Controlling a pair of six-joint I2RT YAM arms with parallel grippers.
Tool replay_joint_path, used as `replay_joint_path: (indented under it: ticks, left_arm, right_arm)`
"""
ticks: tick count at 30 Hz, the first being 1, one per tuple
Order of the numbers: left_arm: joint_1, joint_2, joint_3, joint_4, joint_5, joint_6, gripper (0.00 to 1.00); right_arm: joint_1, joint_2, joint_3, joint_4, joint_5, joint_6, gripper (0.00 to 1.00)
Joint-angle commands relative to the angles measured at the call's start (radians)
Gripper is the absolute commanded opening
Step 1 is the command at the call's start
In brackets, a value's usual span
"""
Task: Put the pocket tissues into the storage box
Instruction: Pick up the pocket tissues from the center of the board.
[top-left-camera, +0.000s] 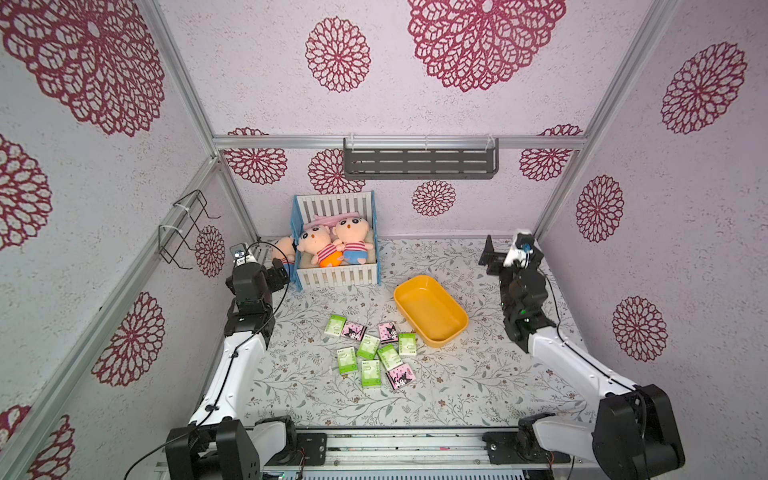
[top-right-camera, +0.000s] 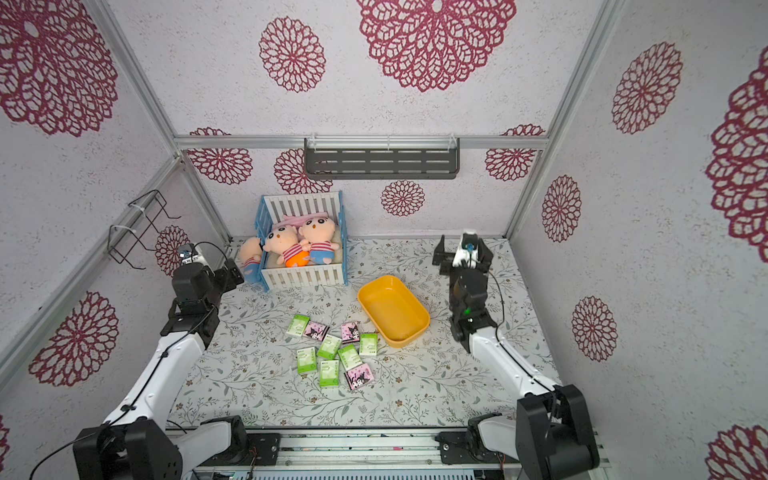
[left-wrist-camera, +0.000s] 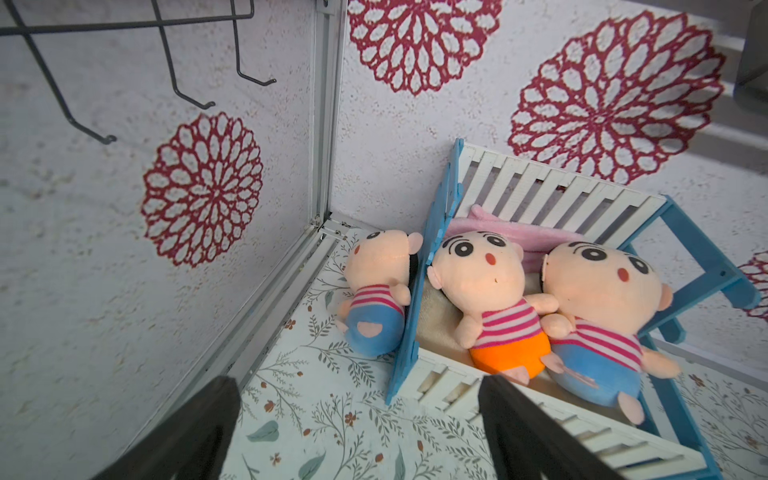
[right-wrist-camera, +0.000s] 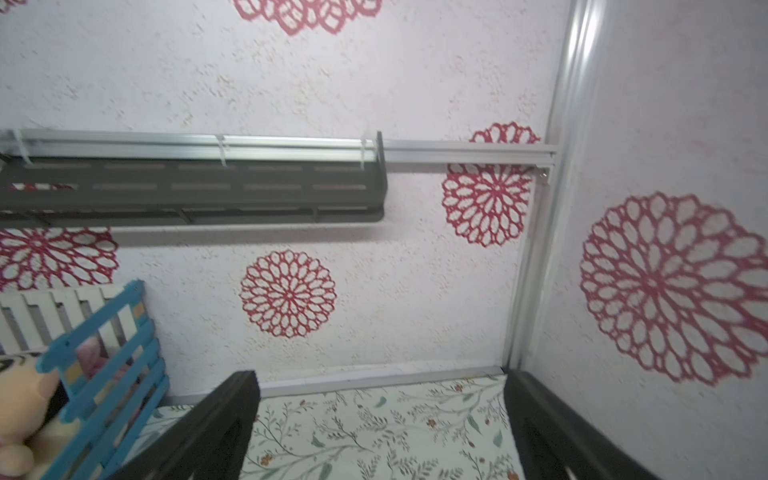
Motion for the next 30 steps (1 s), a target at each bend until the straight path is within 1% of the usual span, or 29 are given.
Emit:
replay_joint_path:
  ticks: [1, 3, 5, 6, 8, 12, 16, 20, 22, 25, 28, 30]
  left_arm:
    - [-0.006, -0.084, 0.009, -0.165, 0.02, -0.074, 0.97]
    - [-0.006, -0.131, 0.007, -0.21, 0.024, -0.079, 0.97]
    - [-0.006, -0.165, 0.008, -0.262, 0.048, -0.081, 0.97]
    - [-0.006, -0.174, 0.01, -0.282, 0.069, -0.084, 0.97]
    - [-0.006, -0.189, 0.008, -0.311, 0.148, -0.094, 0.97]
    - [-0.007, -0.199, -0.008, -0.334, 0.278, -0.128, 0.97]
    - [-0.011, -0.212, -0.026, -0.345, 0.282, -0.148, 0.97]
    - [-0.011, -0.231, -0.035, -0.347, 0.274, -0.148, 0.97]
    - [-0.011, -0.231, -0.04, -0.35, 0.272, -0.146, 0.97]
    - [-0.011, -0.228, -0.049, -0.35, 0.285, -0.157, 0.97]
    - [-0.013, -0.227, -0.067, -0.332, 0.293, -0.174, 0.97]
    - [-0.013, -0.224, -0.074, -0.325, 0.297, -0.179, 0.97]
  right_arm:
    - [0.124, 0.076, 0.13, -0.433, -0.105, 0.008, 0.99]
    - [0.233, 0.119, 0.191, -0.491, -0.093, -0.006, 0.99]
    - [0.326, 0.189, 0.275, -0.571, -0.114, -0.001, 0.99]
    - [0.355, 0.224, 0.32, -0.616, -0.146, 0.006, 0.99]
    - [0.414, 0.302, 0.399, -0.691, -0.195, 0.019, 0.99]
    - [0.516, 0.372, 0.449, -0.733, -0.218, 0.028, 0.99]
    - [0.608, 0.418, 0.49, -0.843, -0.234, 0.049, 0.99]
    - [0.684, 0.374, 0.398, -0.884, -0.263, 0.099, 0.99]
    - [0.712, 0.334, 0.332, -0.894, -0.279, 0.16, 0.99]
    - [0.716, 0.283, 0.231, -0.908, -0.312, 0.252, 0.95]
    - [0.715, 0.24, 0.146, -0.897, -0.302, 0.297, 0.93]
    - [0.715, 0.244, 0.134, -0.904, -0.305, 0.31, 0.91]
